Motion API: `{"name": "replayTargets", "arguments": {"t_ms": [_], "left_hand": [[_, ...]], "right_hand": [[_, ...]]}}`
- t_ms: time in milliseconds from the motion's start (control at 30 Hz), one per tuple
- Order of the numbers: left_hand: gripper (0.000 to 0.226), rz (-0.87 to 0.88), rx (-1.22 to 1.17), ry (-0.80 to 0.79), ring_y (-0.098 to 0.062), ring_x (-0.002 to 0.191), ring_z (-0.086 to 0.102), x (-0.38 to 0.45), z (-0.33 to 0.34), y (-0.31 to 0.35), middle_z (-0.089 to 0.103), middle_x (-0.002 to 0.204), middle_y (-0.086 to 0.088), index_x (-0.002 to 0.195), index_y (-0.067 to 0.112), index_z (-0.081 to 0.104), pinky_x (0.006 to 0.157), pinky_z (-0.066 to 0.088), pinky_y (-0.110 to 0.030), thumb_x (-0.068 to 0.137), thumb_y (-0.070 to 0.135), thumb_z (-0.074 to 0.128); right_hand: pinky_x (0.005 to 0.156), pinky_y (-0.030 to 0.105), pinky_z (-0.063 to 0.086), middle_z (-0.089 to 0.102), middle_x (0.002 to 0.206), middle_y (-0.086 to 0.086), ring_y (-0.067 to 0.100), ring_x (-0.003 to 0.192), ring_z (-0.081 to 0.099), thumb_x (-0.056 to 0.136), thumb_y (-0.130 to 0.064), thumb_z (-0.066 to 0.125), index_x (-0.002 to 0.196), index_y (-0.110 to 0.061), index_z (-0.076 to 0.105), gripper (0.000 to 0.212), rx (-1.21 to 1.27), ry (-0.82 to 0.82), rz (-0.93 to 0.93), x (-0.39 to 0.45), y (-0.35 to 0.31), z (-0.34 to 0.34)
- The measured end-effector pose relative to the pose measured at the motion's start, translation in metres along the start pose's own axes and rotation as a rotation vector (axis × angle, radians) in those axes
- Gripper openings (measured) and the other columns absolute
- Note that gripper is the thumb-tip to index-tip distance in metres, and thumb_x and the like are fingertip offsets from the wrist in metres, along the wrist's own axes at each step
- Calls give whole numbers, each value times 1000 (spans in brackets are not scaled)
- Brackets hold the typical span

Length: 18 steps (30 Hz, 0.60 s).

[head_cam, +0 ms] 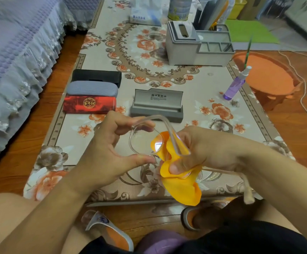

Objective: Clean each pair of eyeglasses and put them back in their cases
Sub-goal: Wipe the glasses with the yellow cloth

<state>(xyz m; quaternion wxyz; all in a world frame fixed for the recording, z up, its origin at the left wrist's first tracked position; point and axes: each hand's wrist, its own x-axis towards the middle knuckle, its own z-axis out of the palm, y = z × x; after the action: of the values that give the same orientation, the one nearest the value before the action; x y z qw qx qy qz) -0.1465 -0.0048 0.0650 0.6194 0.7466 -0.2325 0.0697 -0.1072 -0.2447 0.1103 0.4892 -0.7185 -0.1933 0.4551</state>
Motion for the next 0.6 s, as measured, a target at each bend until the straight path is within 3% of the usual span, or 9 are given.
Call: {"name": "replayTargets", "arguments": {"t_ms": [167, 267, 433, 500, 567, 600], "left_hand": [[64, -79, -90, -5, -30, 120, 66, -2, -1, -5, 69, 123, -5, 119, 16, 44, 111, 44, -55, 70, 15, 86], [66, -94, -133, -6, -28, 119, 66, 0, -2, -4, 69, 123, -5, 119, 12, 45, 109, 47, -40, 69, 6, 87], [68, -53, -44, 61, -28, 117, 68, -1, -1, -3, 69, 123, -4, 120, 17, 53, 106, 50, -51, 65, 0, 89], [66, -54, 29, 128, -22, 119, 67, -3, -6, -4, 69, 125, 1, 118, 24, 54, 102, 53, -50, 65, 8, 89], [65, -44, 115, 187, -23, 123, 63, -3, -15, -8, 67, 128, 1, 117, 32, 53, 99, 53, -54, 68, 20, 93], [63, -15, 166, 196, -26, 126, 61, -4, -18, -10, 65, 131, -1, 117, 36, 52, 99, 52, -57, 71, 25, 93]], "right_hand": [[73, 39, 53, 66, 75, 6, 20, 70, 62, 98, -7, 63, 86, 1, 66, 14, 26, 92, -79, -1, 13, 1], [70, 28, 49, 66, 74, 0, 14, 68, 60, 97, -18, 60, 80, -13, 73, 22, 212, 99, -97, 0, 20, 4], [77, 34, 55, 70, 89, 12, 26, 83, 66, 94, -26, 63, 94, -6, 74, 23, 343, 165, -72, -2, 41, -4], [72, 30, 54, 69, 82, 12, 25, 76, 66, 98, -20, 61, 91, 4, 69, 26, 395, 326, -19, -6, 41, -12], [65, 29, 54, 69, 71, 3, 21, 69, 64, 104, -14, 52, 86, -5, 67, 25, 336, 594, 35, -10, 47, -24], [69, 36, 55, 71, 76, 4, 25, 75, 66, 105, -15, 51, 91, -9, 68, 23, 223, 727, 57, -11, 50, -31]]}}
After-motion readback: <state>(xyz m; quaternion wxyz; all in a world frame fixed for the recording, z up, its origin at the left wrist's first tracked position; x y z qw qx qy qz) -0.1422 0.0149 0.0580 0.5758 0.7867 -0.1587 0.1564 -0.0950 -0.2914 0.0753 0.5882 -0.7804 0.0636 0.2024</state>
